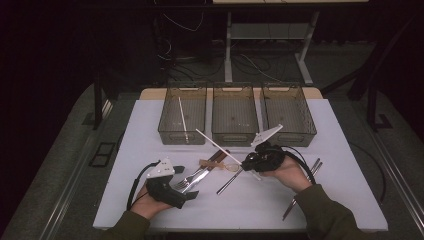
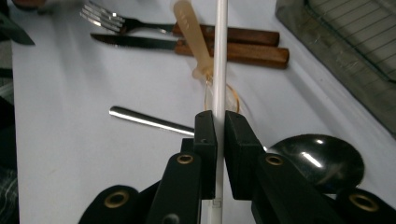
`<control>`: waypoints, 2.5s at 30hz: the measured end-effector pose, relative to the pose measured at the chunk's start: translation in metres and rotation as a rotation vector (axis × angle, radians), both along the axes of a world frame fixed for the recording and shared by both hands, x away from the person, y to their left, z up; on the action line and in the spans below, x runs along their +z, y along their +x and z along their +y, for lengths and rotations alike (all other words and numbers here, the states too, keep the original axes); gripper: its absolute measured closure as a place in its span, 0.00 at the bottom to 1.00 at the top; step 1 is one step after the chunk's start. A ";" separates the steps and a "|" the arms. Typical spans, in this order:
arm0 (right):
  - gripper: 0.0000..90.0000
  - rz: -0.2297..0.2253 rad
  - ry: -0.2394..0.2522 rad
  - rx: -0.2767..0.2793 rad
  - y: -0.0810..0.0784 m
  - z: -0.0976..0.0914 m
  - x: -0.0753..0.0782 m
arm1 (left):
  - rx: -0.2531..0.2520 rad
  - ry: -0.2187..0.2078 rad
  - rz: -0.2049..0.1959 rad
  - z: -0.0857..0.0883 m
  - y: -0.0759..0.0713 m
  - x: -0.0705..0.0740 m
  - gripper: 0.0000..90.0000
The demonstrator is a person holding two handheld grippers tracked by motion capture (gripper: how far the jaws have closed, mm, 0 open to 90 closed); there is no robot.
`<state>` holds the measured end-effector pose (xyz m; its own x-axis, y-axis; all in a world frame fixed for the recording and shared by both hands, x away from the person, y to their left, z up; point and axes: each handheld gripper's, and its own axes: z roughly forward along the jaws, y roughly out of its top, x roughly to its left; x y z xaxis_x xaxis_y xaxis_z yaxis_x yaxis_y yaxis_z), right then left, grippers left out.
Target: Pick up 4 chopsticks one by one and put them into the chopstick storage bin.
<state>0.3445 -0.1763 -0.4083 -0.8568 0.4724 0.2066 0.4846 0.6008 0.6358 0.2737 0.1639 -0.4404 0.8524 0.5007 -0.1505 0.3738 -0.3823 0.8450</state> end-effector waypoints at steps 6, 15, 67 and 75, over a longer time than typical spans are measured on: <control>0.93 -0.024 0.057 -0.042 0.001 -0.002 0.002 | -0.009 0.004 0.001 -0.001 0.000 0.000 0.00; 0.93 -0.047 0.137 -0.109 0.006 -0.001 0.007 | -0.017 0.012 0.007 -0.002 0.000 0.000 0.00; 0.93 -0.151 0.230 -0.385 0.104 0.121 0.054 | -0.020 -0.007 -0.003 -0.002 -0.001 0.001 0.00; 0.93 -0.135 0.193 -0.394 0.118 0.149 0.043 | -0.025 -0.010 0.001 -0.002 -0.001 0.002 0.00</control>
<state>0.4629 -0.0276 -0.3650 -0.6452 0.7312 0.2215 0.5571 0.2519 0.7913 0.2727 0.1617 -0.4387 0.8645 0.4779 -0.1560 0.3649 -0.3832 0.8485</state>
